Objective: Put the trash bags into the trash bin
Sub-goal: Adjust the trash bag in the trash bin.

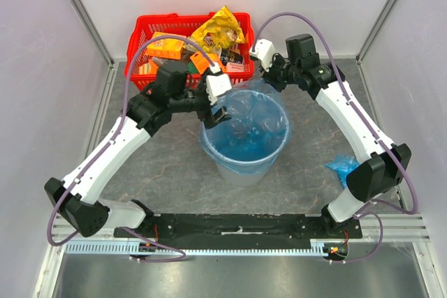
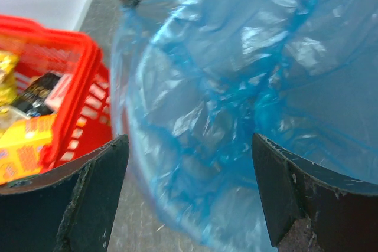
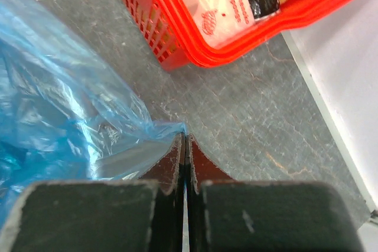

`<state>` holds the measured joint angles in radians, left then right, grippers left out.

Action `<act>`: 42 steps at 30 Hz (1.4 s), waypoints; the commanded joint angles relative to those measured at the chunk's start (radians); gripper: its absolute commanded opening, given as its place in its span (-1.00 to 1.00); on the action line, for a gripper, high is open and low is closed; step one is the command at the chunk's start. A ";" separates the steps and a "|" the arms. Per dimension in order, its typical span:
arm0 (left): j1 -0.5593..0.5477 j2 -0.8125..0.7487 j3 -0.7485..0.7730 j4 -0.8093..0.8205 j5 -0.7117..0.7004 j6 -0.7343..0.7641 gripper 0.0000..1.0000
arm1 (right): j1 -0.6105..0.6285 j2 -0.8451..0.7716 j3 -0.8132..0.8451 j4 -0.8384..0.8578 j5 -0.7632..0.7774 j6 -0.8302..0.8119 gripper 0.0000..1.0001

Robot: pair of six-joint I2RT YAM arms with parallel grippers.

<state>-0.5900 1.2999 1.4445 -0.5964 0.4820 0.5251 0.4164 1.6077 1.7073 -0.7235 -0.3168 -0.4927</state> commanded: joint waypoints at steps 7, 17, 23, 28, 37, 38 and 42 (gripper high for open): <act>-0.162 0.148 0.088 -0.003 -0.100 0.076 0.79 | -0.048 0.052 0.003 0.035 -0.064 0.014 -1.00; -0.228 0.306 0.149 -0.075 -0.175 0.133 0.78 | -0.059 0.046 -0.047 0.036 -0.120 0.017 -0.89; -0.248 0.377 0.129 -0.077 -0.194 0.174 0.77 | -0.067 0.055 -0.067 0.039 -0.148 0.025 -0.78; -0.274 0.452 0.100 -0.079 -0.215 0.216 0.76 | -0.068 0.060 -0.075 0.039 -0.160 0.031 -0.75; -0.294 0.548 0.067 -0.077 -0.233 0.228 0.72 | -0.070 0.064 -0.075 0.039 -0.166 0.034 -0.70; -0.294 0.552 0.063 -0.075 -0.232 0.230 0.72 | -0.070 0.063 -0.077 0.039 -0.168 0.034 -0.70; -0.295 0.558 0.030 -0.054 -0.240 0.227 0.72 | -0.071 0.063 -0.081 0.041 -0.169 0.034 -0.70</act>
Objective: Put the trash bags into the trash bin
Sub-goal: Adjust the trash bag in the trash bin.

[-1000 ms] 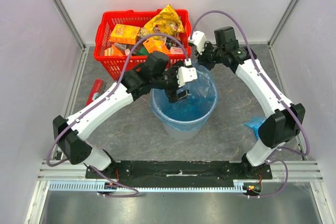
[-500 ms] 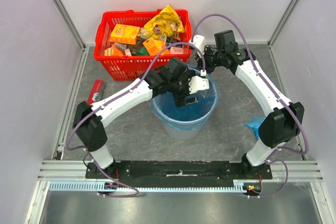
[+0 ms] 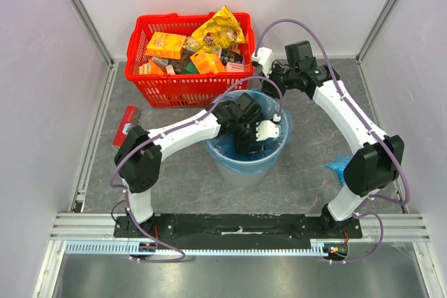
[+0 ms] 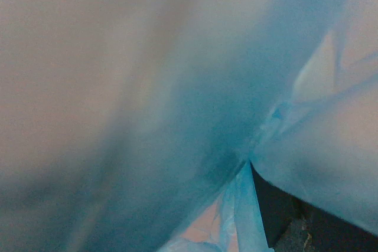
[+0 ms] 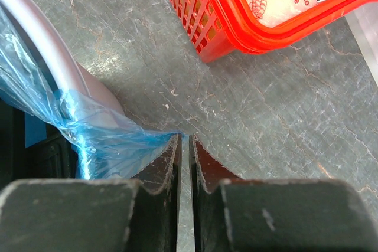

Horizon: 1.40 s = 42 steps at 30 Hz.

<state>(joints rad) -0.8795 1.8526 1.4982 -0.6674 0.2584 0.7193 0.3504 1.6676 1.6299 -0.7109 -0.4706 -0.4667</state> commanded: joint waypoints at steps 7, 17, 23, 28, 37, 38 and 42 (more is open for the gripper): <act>-0.006 0.016 -0.073 0.043 -0.018 0.026 0.72 | -0.005 -0.006 -0.016 0.028 -0.011 0.002 -0.68; -0.007 -0.003 -0.070 0.054 -0.027 0.008 0.73 | -0.008 -0.017 -0.024 0.027 -0.007 -0.001 -0.57; -0.006 -0.061 -0.024 0.043 -0.059 -0.018 0.83 | -0.008 -0.026 -0.013 0.025 0.006 0.000 -0.31; -0.006 -0.118 0.014 0.017 -0.070 -0.043 0.87 | -0.008 -0.032 -0.001 0.019 0.026 0.003 -0.07; -0.007 -0.214 0.039 -0.015 -0.097 -0.046 0.90 | -0.011 -0.052 0.050 -0.010 0.075 -0.001 0.28; -0.006 -0.223 0.040 -0.015 -0.102 -0.044 0.90 | -0.013 -0.055 0.053 -0.016 0.078 -0.001 0.35; -0.006 -0.273 0.056 -0.012 -0.117 -0.060 0.90 | -0.014 -0.069 0.074 -0.025 0.093 0.003 0.53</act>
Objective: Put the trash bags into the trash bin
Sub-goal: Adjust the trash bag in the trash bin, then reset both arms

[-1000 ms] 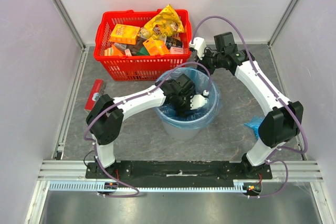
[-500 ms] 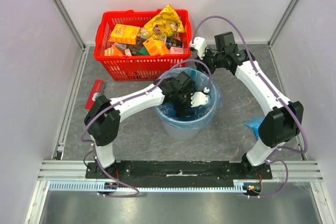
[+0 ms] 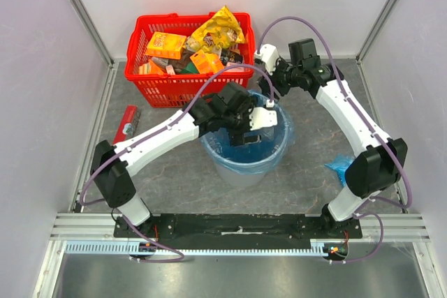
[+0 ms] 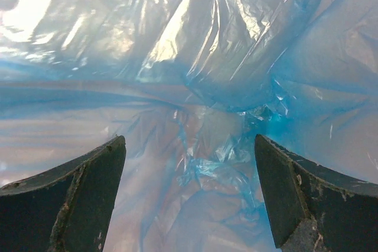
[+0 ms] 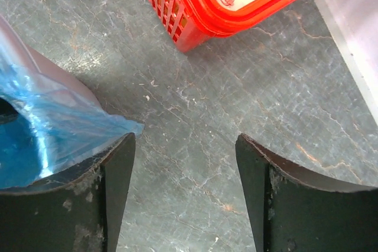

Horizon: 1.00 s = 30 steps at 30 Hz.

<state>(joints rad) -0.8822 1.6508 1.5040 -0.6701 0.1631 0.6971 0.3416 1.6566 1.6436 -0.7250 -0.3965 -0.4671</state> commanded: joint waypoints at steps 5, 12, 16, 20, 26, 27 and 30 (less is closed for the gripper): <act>0.003 -0.115 0.099 -0.009 -0.025 -0.057 0.93 | -0.019 -0.072 0.103 -0.020 0.053 0.012 0.68; 0.015 -0.177 0.177 -0.006 -0.020 -0.122 0.96 | -0.050 -0.103 0.150 -0.039 0.080 0.016 0.78; 0.060 -0.216 0.205 0.026 -0.033 -0.172 0.99 | -0.062 -0.129 0.157 -0.040 0.126 0.024 0.83; 0.139 -0.261 0.222 0.058 -0.034 -0.235 0.99 | -0.078 -0.158 0.153 -0.042 0.166 0.033 0.89; 0.300 -0.354 0.202 0.110 -0.025 -0.347 0.99 | -0.099 -0.215 0.125 -0.037 0.231 0.067 0.96; 0.330 -0.370 0.194 0.115 -0.024 -0.364 0.99 | -0.105 -0.225 0.121 -0.037 0.245 0.077 0.96; 0.409 -0.419 0.161 0.125 -0.016 -0.403 0.99 | -0.119 -0.253 0.104 -0.025 0.301 0.120 0.96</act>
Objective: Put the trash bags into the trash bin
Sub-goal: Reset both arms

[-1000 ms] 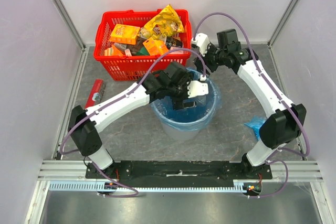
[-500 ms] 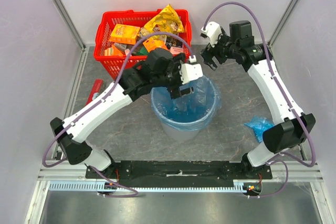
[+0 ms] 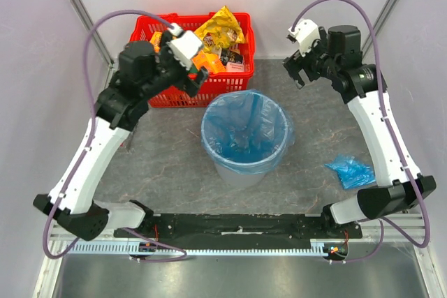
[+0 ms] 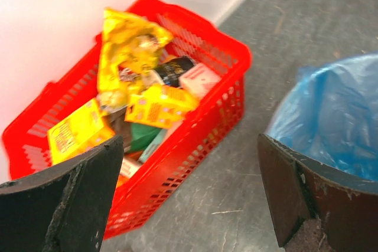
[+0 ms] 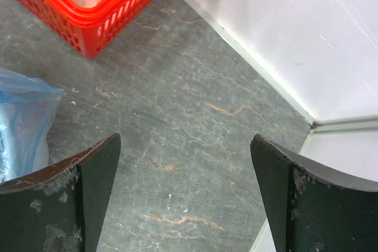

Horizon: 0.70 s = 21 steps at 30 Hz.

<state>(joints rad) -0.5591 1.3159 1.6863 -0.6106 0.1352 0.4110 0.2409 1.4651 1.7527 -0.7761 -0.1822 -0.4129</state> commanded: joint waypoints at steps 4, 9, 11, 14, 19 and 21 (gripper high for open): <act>0.172 -0.133 -0.071 0.072 0.014 -0.158 0.99 | -0.037 -0.121 -0.059 0.078 0.173 0.120 0.96; 0.296 -0.176 -0.140 0.100 0.046 -0.233 0.99 | -0.045 -0.239 -0.201 0.210 0.341 0.164 0.96; 0.352 -0.190 -0.171 0.115 0.066 -0.268 0.99 | -0.043 -0.299 -0.274 0.282 0.401 0.189 0.96; 0.418 -0.217 -0.224 0.153 0.086 -0.305 0.99 | -0.043 -0.385 -0.357 0.369 0.449 0.221 0.96; 0.476 -0.253 -0.319 0.235 0.101 -0.337 0.99 | -0.045 -0.404 -0.360 0.360 0.478 0.247 0.96; 0.481 -0.254 -0.339 0.252 0.122 -0.344 0.99 | -0.043 -0.402 -0.366 0.360 0.484 0.247 0.96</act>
<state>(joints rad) -0.0917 1.0969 1.3750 -0.4702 0.1986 0.1345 0.1997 1.0664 1.3991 -0.4847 0.2455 -0.1989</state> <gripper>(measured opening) 0.993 0.981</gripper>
